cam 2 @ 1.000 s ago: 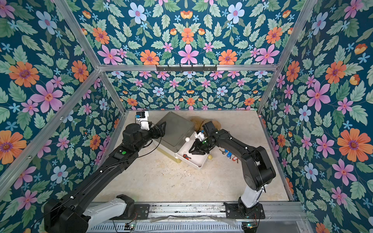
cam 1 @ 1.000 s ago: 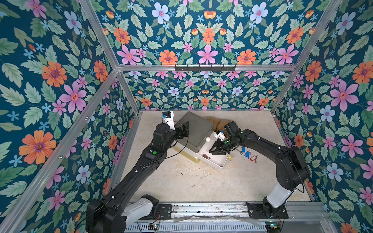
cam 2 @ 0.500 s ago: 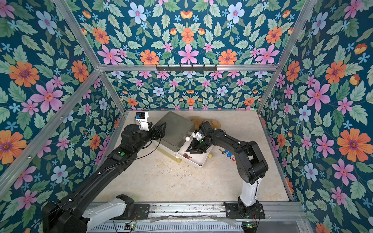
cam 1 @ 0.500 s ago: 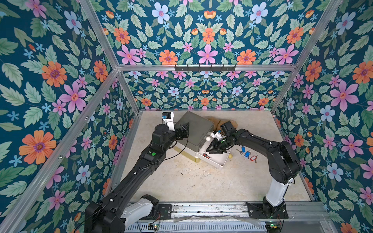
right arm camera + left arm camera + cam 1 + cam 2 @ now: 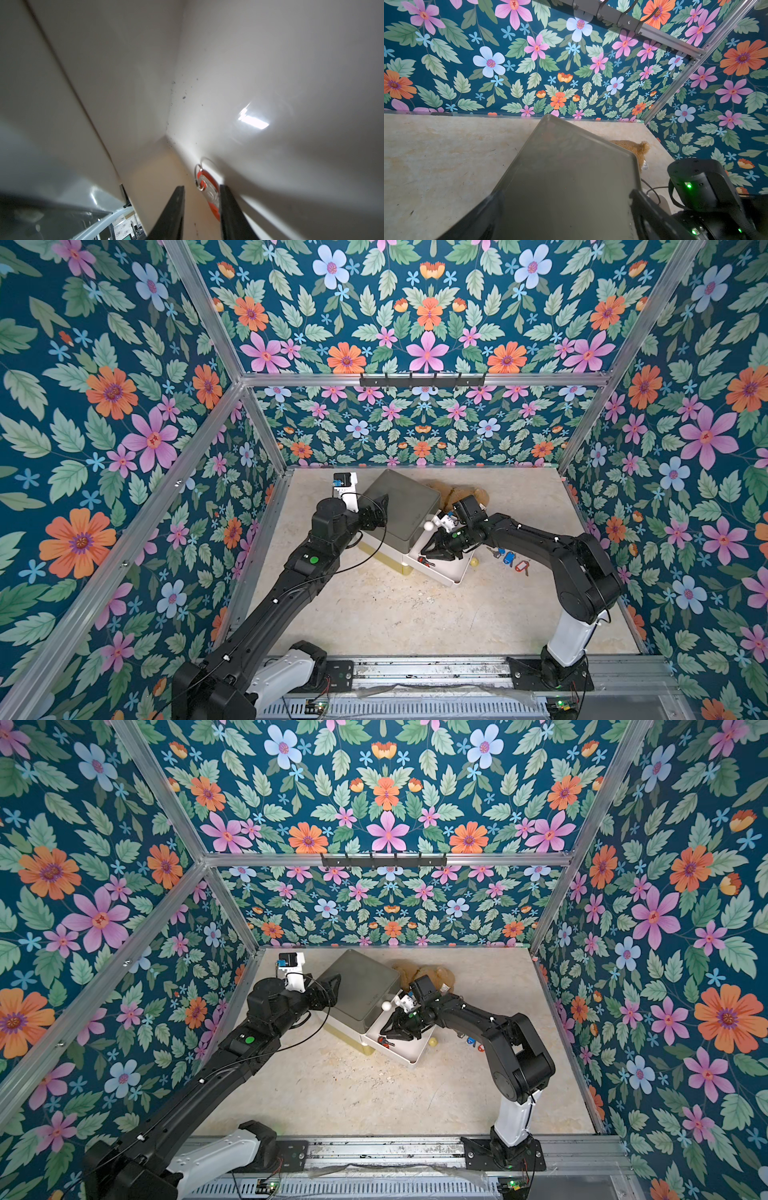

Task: Take the keys out of the drawer
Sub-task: Pick up the key from the drawer.

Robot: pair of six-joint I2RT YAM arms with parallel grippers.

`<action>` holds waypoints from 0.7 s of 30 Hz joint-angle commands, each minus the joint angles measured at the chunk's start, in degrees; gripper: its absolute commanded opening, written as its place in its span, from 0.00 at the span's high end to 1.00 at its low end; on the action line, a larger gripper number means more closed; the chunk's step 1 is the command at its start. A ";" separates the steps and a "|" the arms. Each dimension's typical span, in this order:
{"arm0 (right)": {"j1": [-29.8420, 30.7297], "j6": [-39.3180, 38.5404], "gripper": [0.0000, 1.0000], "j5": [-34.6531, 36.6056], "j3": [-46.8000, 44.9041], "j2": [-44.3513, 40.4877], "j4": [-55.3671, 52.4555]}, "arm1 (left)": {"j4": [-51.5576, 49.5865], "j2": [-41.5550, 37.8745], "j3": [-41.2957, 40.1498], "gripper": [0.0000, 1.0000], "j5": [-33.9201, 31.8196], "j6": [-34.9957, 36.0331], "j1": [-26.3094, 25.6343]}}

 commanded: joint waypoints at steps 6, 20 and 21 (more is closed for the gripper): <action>1.83 2.83 0.67 6.92 -1.11 -0.54 3.49 | -0.71 -2.79 -1.41 0.01 -0.56 0.85 0.20; 4.87 4.55 0.74 20.18 0.11 0.31 1.53 | -3.12 -7.53 -3.61 0.01 -0.72 -0.43 0.55; 5.31 4.36 0.75 21.62 0.61 0.71 1.04 | -3.35 -7.94 -3.82 0.01 -0.86 -0.66 0.55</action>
